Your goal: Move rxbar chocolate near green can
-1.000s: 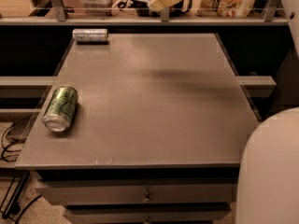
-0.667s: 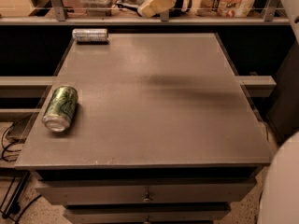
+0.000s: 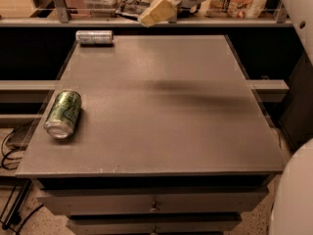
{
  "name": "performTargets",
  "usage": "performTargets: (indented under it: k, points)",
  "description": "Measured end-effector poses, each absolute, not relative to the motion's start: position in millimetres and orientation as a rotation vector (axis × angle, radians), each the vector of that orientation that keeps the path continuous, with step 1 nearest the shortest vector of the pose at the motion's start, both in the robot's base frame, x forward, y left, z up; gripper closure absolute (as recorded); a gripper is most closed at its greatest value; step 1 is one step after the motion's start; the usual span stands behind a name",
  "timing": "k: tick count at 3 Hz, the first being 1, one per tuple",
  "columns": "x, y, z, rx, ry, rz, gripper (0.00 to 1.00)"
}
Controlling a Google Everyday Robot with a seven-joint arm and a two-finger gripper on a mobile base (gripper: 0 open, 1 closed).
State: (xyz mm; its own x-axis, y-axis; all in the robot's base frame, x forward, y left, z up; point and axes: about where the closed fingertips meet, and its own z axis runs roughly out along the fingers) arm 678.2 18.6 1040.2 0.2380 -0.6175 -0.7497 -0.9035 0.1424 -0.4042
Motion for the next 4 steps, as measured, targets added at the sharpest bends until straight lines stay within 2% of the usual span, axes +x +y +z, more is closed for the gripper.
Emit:
performTargets:
  k: [2, 3, 4]
  points:
    - [641, 64, 985, -1.709, 1.465, 0.550, 1.00]
    - [613, 89, 955, -1.751, 1.460, 0.649, 0.82]
    - [591, 101, 923, -1.759, 1.484, 0.727, 0.59]
